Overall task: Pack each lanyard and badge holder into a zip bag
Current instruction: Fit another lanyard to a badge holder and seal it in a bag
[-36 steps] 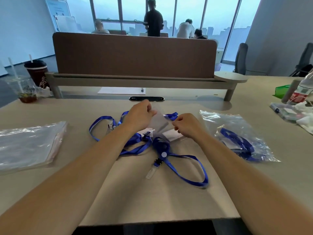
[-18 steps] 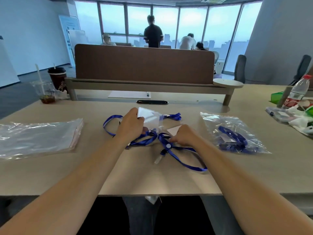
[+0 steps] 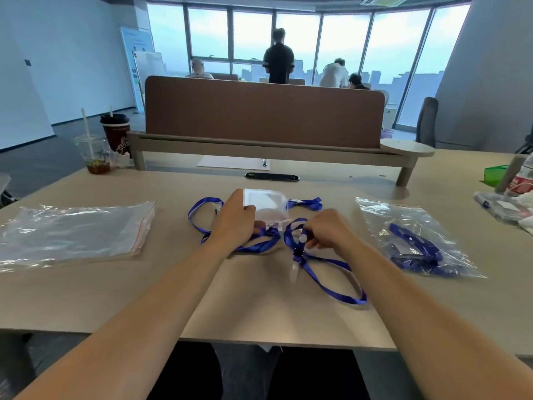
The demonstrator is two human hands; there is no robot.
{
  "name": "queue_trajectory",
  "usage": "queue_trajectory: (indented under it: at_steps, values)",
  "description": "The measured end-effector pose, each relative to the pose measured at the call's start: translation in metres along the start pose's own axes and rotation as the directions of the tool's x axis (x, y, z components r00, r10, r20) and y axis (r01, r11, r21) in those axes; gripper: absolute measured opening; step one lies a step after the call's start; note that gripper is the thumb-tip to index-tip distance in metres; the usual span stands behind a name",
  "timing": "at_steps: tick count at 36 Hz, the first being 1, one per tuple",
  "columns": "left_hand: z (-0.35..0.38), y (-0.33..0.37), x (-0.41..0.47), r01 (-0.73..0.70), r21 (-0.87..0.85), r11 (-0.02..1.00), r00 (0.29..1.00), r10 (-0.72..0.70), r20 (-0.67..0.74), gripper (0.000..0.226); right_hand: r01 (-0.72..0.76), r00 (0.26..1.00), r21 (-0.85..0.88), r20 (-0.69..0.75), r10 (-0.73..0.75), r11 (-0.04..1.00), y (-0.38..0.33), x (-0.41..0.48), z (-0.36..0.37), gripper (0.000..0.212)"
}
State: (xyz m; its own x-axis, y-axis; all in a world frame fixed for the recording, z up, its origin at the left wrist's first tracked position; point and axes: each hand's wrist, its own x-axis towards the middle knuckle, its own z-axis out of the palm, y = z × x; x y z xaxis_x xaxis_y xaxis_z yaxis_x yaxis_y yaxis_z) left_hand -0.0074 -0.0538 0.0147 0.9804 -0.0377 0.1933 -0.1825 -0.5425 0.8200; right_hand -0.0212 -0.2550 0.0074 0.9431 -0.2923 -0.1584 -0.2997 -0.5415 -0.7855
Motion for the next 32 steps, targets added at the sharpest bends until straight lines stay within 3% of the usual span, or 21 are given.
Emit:
queue_trajectory:
  at_steps: [3,8,12,16,24,32]
  values:
    - [0.002,-0.001,0.004,0.038,-0.185,0.982,0.999,-0.030,0.043,0.027,0.016,1.000,0.094,-0.028,-0.014,0.995,-0.008,-0.001,-0.007,0.010]
    - [0.003,0.003,0.006,0.042,-0.268,0.962,0.996,-0.018,0.093,0.027,0.122,0.988,0.242,-0.120,-0.095,0.962,-0.017,-0.004,-0.013,0.019]
    - [0.005,0.004,0.009,0.030,-0.267,0.963,0.995,-0.003,0.102,0.032,0.164,0.985,0.279,-0.094,-0.143,0.946,-0.023,-0.005,-0.017,0.012]
    - [0.010,0.002,0.011,0.003,-0.203,0.979,0.996,0.015,0.087,0.026,0.139,0.990,0.398,-0.031,-0.138,0.907,-0.028,-0.005,-0.018,0.023]
    - [0.015,0.000,0.016,0.004,-0.152,0.988,0.991,0.016,0.131,0.025,0.353,0.931,-0.006,-0.093,-0.352,0.936,-0.030,0.000,-0.014,0.015]
    - [0.012,0.008,0.015,-0.036,-0.055,0.998,0.991,0.043,0.123,0.021,0.458,0.871,-0.125,-0.134,-0.473,0.880,-0.044,0.001,-0.010,0.007]
